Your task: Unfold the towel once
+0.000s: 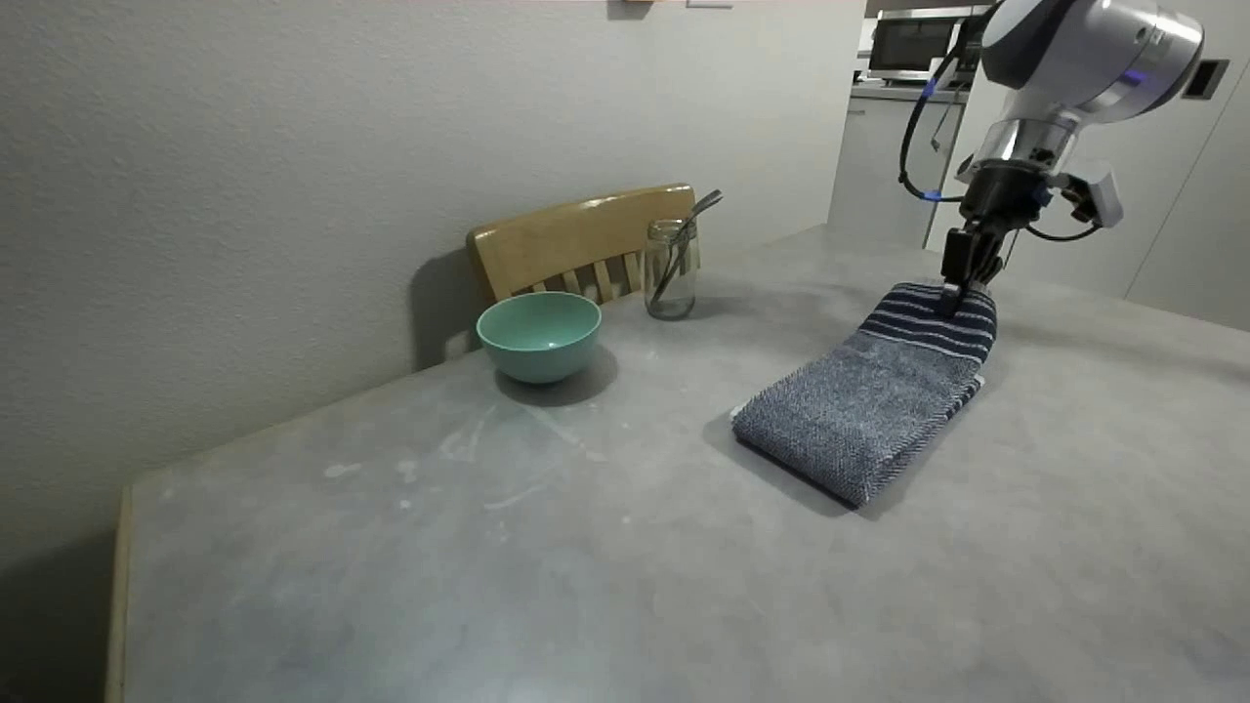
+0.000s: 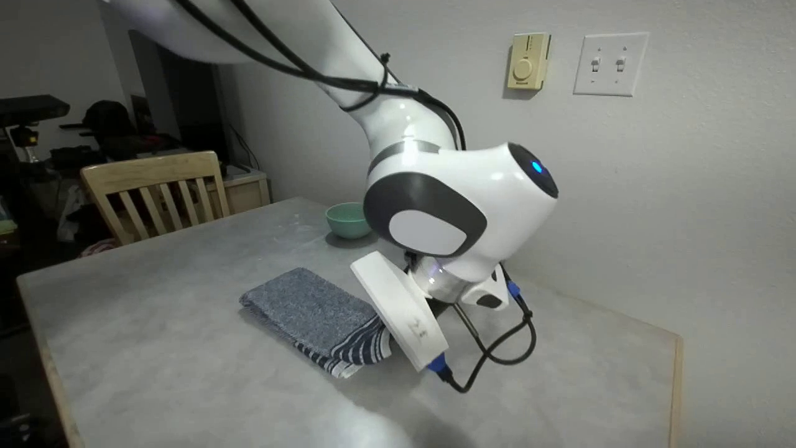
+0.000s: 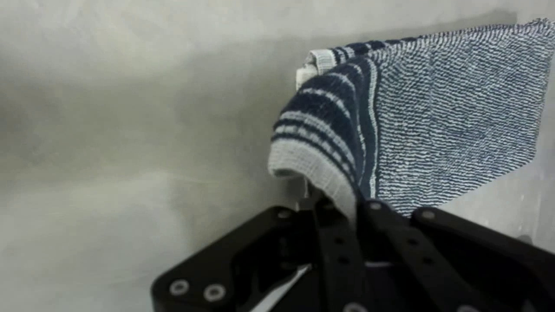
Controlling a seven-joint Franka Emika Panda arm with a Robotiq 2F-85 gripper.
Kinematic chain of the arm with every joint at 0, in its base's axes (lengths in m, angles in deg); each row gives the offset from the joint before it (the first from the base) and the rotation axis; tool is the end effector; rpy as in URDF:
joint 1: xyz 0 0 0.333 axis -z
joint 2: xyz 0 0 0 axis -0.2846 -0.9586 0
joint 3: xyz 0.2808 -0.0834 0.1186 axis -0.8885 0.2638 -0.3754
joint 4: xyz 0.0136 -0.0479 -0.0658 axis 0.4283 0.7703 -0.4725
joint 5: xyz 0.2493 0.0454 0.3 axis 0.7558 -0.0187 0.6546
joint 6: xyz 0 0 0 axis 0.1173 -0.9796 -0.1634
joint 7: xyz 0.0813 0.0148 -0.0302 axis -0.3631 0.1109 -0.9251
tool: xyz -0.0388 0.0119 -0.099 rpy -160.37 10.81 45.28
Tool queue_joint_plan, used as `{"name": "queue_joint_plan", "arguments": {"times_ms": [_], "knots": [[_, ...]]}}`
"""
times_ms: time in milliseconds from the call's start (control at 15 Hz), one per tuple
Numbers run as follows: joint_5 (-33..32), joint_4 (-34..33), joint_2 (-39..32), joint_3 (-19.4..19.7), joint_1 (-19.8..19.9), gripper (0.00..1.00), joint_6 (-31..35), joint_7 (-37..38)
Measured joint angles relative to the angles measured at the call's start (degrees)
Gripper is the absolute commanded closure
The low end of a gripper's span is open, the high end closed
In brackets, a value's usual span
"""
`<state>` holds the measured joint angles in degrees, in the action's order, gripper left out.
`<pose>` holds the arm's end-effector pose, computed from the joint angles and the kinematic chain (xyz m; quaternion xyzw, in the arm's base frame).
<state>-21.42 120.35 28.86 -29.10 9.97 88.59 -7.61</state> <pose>0.5768 -0.2745 0.1775 -0.9656 0.0307 0.0224 0.2574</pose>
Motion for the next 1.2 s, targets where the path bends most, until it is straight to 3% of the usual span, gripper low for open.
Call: {"name": "queue_joint_plan", "arguments": {"times_ms": [267,600,1200], "knots": [[-4.8,6.6,8.7,1.0,-3.3,0.98,1.5,4.4],[-6.5,11.0,16.0,0.4,-6.3,0.98,1.1,3.2],[-7.9,11.4,18.2,-2.1,-14.4,0.98,0.6,0.8]]}}
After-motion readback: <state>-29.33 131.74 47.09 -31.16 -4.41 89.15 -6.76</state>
